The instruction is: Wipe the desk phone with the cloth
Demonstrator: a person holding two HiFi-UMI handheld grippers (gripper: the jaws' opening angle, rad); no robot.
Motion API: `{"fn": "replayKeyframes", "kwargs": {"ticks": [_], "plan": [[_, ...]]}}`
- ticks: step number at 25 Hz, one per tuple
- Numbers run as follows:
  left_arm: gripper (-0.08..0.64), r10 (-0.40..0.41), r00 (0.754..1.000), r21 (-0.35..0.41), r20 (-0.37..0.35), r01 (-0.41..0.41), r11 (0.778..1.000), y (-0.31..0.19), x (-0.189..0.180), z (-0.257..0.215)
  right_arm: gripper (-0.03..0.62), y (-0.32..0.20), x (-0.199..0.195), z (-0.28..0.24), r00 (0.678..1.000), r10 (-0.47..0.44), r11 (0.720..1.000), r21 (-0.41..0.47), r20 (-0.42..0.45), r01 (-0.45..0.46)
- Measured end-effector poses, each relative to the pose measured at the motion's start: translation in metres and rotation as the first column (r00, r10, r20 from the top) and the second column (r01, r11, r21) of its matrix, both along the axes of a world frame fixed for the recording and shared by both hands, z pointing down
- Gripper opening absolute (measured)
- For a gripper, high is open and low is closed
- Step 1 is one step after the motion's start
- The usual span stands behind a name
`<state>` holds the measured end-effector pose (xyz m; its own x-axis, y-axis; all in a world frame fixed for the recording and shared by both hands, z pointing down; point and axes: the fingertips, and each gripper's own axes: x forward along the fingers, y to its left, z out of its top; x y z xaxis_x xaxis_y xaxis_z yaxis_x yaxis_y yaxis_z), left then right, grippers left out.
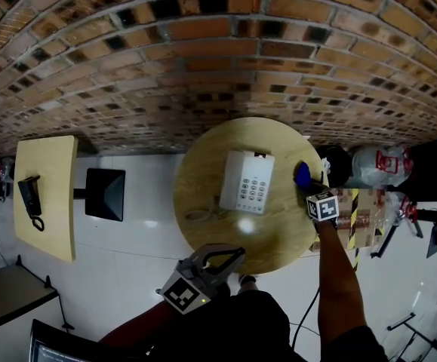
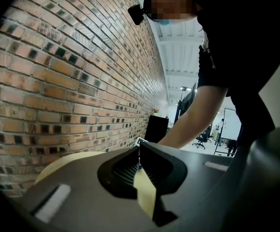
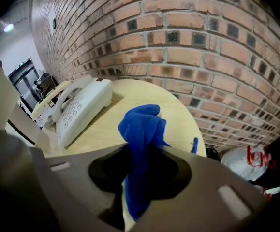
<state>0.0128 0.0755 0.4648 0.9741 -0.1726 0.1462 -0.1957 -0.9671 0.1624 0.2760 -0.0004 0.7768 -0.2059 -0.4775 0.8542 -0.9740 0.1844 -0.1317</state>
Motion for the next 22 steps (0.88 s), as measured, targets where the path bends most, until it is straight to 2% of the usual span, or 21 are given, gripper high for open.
{"fn": "replayKeyframes", "kwargs": {"ticks": [3,5,8,11,13,15,18,22], "plan": [[-0.003,0.001,1.000,-0.010,0.009,-0.001,1.000,0.000,0.000,0.001,0.114,0.001,0.001,0.004,0.999,0.036,0.999,0.003,0.027,-0.036],[-0.003,-0.011,1.000,-0.035,0.004,0.011,0.999,0.001,0.000,0.003,0.155,0.001,-0.003,0.007,0.999,0.029,1.000,-0.011,0.042,-0.028],[-0.003,-0.001,1.000,-0.025,0.000,0.001,1.000,0.003,0.002,0.002,0.207,0.000,-0.007,0.000,0.999,0.010,1.000,-0.006,0.037,-0.010],[-0.003,0.008,1.000,-0.007,-0.005,-0.008,1.000,0.003,0.004,-0.003,0.219,-0.008,-0.005,-0.029,1.000,0.020,0.996,0.092,0.012,-0.022],[-0.003,0.004,1.000,0.017,-0.021,-0.004,1.000,-0.001,0.005,-0.008,0.219,-0.016,-0.006,-0.055,1.000,0.020,0.984,0.174,0.015,-0.022],[-0.003,-0.012,1.000,0.002,-0.025,0.012,1.000,-0.004,0.004,-0.009,0.219,-0.023,-0.014,-0.079,0.999,0.005,0.970,0.244,0.034,-0.013],[-0.003,-0.032,0.999,-0.037,-0.008,0.032,0.999,-0.005,0.003,-0.003,0.219,-0.027,-0.042,-0.111,0.994,-0.043,0.947,0.322,0.098,0.009],[-0.003,-0.051,0.999,-0.043,0.002,0.051,0.998,-0.007,-0.002,0.002,0.216,-0.021,-0.103,-0.144,0.972,-0.161,0.902,0.425,0.170,0.075]]}}
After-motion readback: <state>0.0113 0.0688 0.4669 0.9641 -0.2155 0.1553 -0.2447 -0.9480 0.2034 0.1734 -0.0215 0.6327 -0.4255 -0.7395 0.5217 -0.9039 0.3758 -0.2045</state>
